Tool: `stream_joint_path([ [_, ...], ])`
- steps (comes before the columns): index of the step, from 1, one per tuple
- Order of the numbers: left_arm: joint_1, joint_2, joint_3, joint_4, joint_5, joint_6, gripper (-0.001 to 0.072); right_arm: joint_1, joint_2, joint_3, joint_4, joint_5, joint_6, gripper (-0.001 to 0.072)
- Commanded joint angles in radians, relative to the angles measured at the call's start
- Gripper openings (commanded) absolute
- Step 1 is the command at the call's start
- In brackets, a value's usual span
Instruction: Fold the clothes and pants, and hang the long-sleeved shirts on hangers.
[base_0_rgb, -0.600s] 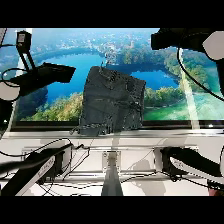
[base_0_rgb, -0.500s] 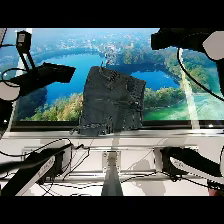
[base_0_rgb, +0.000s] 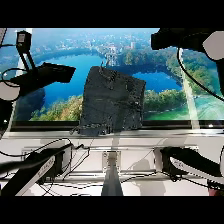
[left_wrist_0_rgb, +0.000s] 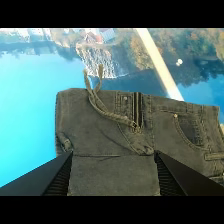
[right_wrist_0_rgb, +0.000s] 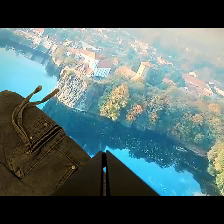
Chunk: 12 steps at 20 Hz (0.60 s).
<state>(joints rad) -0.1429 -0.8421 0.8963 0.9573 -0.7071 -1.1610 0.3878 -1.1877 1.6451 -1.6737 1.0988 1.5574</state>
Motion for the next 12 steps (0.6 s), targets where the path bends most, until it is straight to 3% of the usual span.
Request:
stream_joint_path([
  [1, 0.001, 0.0, 0.001, 0.0, 0.0, 0.0, 0.0555, 0.0, -0.001, 0.0, 0.002, -0.018, 0.0, 0.004],
  [5, 0.001, -0.003, 0.001, 0.0, 0.0, 0.0, 0.0555, -0.014, 0.001, 0.0, -0.108, -0.011, -0.007, 0.004],
  [8, 0.001, -0.003, 0.001, 0.0, 0.0, -0.003, 0.0555, -0.121, 0.0, -0.005, -0.2, 0.155, -0.007, 0.0039],
  [12, 0.001, -0.017, 0.0, 0.042, -0.048, -0.003, 0.0552, -0.373, 0.0, -0.124, -0.117, 0.423, -0.106, 0.0039],
])
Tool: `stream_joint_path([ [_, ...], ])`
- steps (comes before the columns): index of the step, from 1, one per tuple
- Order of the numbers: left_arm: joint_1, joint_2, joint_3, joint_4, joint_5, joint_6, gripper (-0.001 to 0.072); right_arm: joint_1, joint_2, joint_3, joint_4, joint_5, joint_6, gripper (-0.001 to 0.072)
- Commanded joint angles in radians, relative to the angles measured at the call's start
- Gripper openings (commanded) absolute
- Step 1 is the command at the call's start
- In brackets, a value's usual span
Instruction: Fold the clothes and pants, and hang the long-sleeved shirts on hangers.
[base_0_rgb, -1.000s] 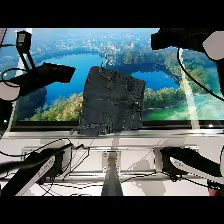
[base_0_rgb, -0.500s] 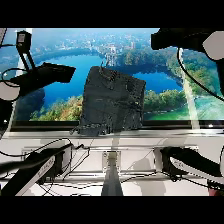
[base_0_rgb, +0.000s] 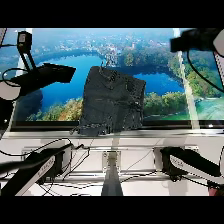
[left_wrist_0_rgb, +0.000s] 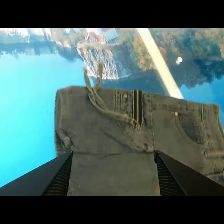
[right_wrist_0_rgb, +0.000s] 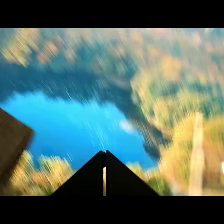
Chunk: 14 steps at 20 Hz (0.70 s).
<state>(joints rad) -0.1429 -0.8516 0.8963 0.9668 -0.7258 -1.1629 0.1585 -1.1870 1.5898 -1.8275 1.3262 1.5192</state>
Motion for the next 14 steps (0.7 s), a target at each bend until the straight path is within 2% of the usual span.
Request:
stream_joint_path([
  [1, 0.002, -0.011, 0.0, 0.056, -0.043, -0.001, 0.0544, -0.22, 0.0, -0.138, 0.132, 0.242, -0.089, 0.0038],
  [3, 0.001, -0.014, 0.0, 0.061, -0.064, -0.016, 0.05, -0.354, 0.0, -0.312, 0.394, 0.286, -0.161, 0.0038],
  [6, 0.002, -0.013, 0.0, 0.055, -0.102, -0.106, 0.05, -0.473, 0.0, -0.641, 0.722, 0.282, -0.241, 0.0039],
  [7, 0.002, -0.013, 0.0, 0.055, -0.126, -0.113, 0.0501, -0.48, 0.0, -0.747, 0.785, 0.23, -0.261, 0.0109],
  [9, 0.002, -0.013, 0.0, 0.06, -0.2, -0.113, 0.0502, -0.464, 0.0, -0.923, 0.868, 0.099, -0.282, 0.0519],
  [11, 0.002, -0.013, 0.0, 0.101, -0.314, -0.113, 0.0503, -0.424, 0.0, -1.049, 0.912, -0.033, -0.285, 0.0524],
  [14, 0.002, -0.013, 0.0, 0.253, -0.446, -0.113, 0.0503, -0.347, -0.001, -1.127, 0.951, -0.165, -0.285, 0.0524],
])
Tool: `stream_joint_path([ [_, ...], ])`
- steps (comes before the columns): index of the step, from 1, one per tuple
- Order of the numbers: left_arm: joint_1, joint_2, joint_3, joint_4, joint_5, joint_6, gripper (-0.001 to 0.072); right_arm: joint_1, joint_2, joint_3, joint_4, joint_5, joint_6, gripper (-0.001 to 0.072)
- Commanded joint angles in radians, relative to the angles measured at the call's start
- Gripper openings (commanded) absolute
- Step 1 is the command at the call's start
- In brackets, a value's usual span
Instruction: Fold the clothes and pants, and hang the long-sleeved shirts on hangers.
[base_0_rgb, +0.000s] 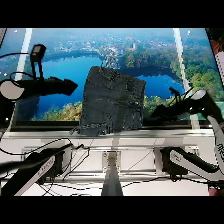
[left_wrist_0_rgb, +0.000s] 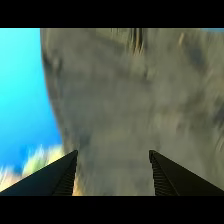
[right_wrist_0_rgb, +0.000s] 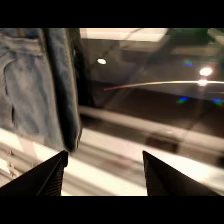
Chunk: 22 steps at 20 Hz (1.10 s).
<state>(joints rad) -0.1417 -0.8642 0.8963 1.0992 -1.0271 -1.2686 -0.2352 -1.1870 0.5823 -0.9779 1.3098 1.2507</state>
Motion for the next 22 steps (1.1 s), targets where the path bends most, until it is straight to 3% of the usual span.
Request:
stream_joint_path([
  [1, 0.001, -0.002, -0.001, 0.178, -0.182, -0.008, 0.0503, 0.076, -0.001, -0.122, 0.114, -0.168, -0.016, 0.0524],
  [5, 0.079, -0.004, -0.01, 0.396, -0.232, -0.008, 0.0503, 0.19, -0.001, -0.122, 0.156, -0.23, -0.001, 0.0518],
  [8, 0.219, -0.034, -0.042, 0.364, -0.262, -0.007, 0.0503, 0.289, -0.009, -0.122, 0.177, -0.255, 0.005, 0.0483],
  [10, 0.307, -0.073, -0.093, 0.264, -0.304, -0.007, 0.0504, 0.343, -0.026, -0.122, 0.185, -0.283, 0.005, 0.0479],
  [13, 0.379, -0.145, -0.222, 0.06, -0.317, 0.067, 0.0504, 0.371, -0.031, -0.122, 0.185, -0.311, 0.002, 0.0312],
  [15, 0.385, -0.202, -0.312, -0.084, -0.302, 0.203, 0.0505, 0.371, -0.031, -0.119, 0.184, -0.316, -0.032, 0.0069],
  [16, 0.385, -0.23, -0.35, -0.141, -0.28, 0.261, 0.0505, 0.371, -0.031, -0.119, 0.183, -0.316, -0.042, 0.0039],
  [19, 0.385, -0.311, -0.427, -0.211, -0.215, 0.359, 0.0506, 0.371, -0.031, -0.119, 0.18, -0.317, -0.042, 0.0039],
  [22, 0.38, -0.394, -0.455, -0.211, -0.227, 0.385, 0.0504, 0.371, -0.03, -0.119, 0.181, -0.332, -0.041, 0.0039],
])
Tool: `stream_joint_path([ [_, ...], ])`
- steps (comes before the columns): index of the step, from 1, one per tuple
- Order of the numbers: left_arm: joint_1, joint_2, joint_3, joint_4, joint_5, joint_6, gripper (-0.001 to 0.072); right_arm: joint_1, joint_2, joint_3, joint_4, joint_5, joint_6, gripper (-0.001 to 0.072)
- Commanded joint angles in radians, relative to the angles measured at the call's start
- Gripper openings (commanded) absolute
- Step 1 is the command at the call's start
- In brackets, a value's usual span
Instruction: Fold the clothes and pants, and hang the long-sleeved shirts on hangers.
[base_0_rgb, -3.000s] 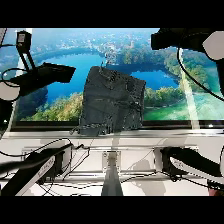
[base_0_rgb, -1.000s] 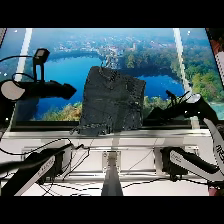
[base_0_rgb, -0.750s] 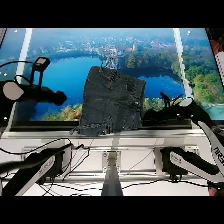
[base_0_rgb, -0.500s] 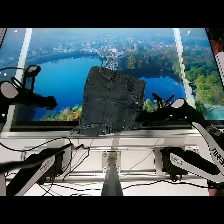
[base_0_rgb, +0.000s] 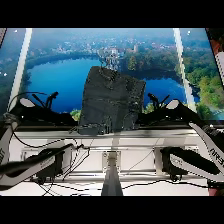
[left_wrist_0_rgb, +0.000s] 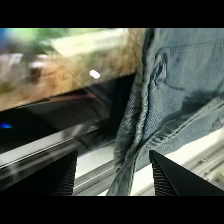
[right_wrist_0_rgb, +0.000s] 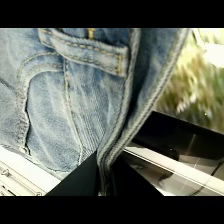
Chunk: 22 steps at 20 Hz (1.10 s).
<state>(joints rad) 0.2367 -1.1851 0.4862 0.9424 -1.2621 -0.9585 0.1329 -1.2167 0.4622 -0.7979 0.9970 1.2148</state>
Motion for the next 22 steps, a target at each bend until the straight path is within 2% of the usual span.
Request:
stream_joint_path([
  [1, -0.009, -0.095, -0.05, -0.057, 0.009, 0.09, 0.0504, 0.003, -0.001, 0.001, 0.002, -0.025, -0.005, 0.0039],
  [5, -0.114, -0.179, -0.05, -0.066, 0.017, 0.152, 0.049, 0.003, 0.0, 0.002, 0.0, -0.071, -0.011, 0.0039],
  [6, -0.146, -0.195, -0.05, -0.068, 0.017, 0.169, 0.0369, 0.003, 0.002, 0.002, 0.003, -0.088, -0.034, 0.0039],
  [7, -0.175, -0.209, -0.05, -0.074, 0.017, 0.183, 0.0202, 0.003, 0.001, 0.012, 0.004, -0.086, -0.061, 0.004],
  [8, -0.198, -0.217, -0.047, -0.087, 0.017, 0.193, 0.0092, 0.003, 0.002, 0.029, 0.006, -0.07, -0.08, 0.0039],
  [11, -0.21, -0.208, 0.014, -0.166, 0.004, 0.188, 0.0087, 0.003, 0.003, 0.129, 0.009, 0.02, -0.155, 0.0039],
  [16, -0.185, -0.035, 0.345, -0.167, -0.04, 0.079, 0.0086, 0.003, 0.112, 0.418, 0.011, 0.086, -0.161, 0.0039],
  [19, -0.168, 0.185, 0.546, -0.166, 0.123, 0.029, 0.0086, 0.003, 0.218, 0.585, 0.037, 0.089, -0.156, 0.0039],
  [22, -0.166, 0.444, 0.618, -0.166, 0.306, 0.0, 0.0086, 0.003, 0.338, 0.688, 0.172, 0.112, -0.151, 0.0039],
])
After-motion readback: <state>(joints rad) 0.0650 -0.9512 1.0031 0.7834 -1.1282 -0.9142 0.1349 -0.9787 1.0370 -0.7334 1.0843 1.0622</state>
